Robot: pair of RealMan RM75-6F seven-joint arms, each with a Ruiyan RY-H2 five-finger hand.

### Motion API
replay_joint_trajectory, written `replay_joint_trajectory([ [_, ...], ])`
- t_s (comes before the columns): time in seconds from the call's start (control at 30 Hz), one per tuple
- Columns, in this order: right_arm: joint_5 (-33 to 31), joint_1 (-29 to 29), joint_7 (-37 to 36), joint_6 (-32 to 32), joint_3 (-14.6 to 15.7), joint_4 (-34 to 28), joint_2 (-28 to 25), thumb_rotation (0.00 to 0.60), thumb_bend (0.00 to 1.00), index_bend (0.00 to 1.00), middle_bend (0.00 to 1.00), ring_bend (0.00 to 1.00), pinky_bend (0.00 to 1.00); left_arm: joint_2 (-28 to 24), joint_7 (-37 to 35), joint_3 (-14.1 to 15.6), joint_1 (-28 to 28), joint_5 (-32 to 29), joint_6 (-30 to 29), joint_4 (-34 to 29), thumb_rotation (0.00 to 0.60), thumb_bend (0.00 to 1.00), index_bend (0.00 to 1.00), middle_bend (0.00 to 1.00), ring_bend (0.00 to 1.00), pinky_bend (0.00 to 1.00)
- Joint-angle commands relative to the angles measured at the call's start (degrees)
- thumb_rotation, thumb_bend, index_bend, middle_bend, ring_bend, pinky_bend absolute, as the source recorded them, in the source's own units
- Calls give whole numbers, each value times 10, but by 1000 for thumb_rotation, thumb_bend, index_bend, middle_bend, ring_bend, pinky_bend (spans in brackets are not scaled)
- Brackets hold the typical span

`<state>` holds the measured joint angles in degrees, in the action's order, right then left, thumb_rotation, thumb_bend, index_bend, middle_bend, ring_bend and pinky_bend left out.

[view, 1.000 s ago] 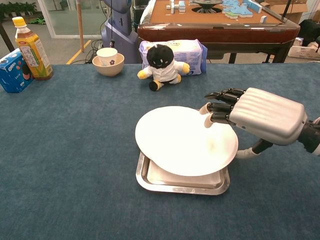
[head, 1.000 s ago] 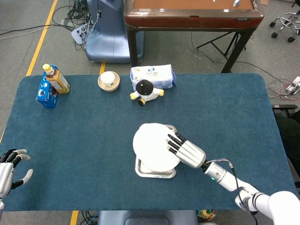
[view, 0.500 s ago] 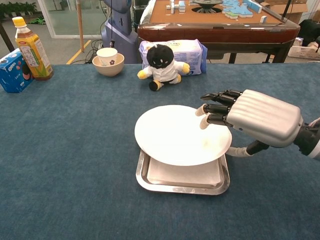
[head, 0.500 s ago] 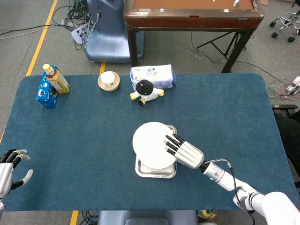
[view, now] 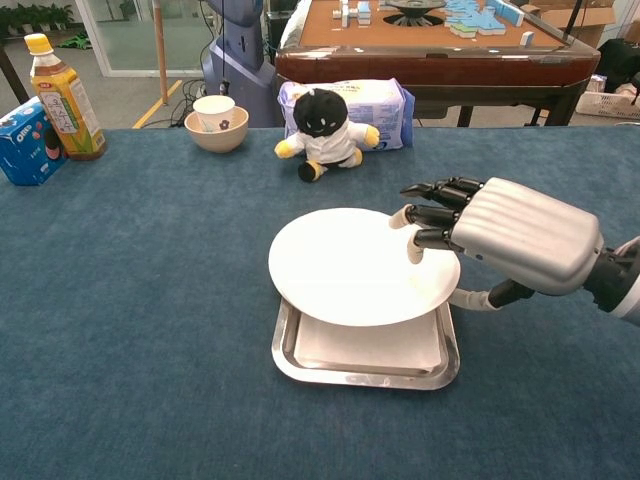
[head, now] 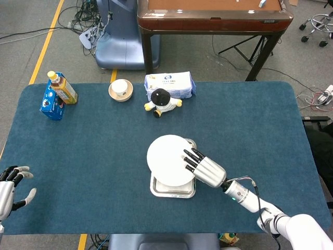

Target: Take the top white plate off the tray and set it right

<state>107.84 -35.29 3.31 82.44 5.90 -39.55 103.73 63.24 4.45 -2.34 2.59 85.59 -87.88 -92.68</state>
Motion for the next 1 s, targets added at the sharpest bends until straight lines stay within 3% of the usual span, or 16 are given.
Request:
replay_joint_trajectory([
  [0.03, -1, 1, -1, 2, 0, 2, 2, 600, 368, 423, 228, 101, 184, 0, 1, 0, 0, 0, 0, 0, 600, 274, 419, 301, 187, 319],
  [1.0, 1, -2, -73, 45, 14, 62, 38, 600, 405, 576, 248, 101, 187, -2, 0, 0, -1, 0, 0, -2, 600, 274, 419, 301, 187, 319],
])
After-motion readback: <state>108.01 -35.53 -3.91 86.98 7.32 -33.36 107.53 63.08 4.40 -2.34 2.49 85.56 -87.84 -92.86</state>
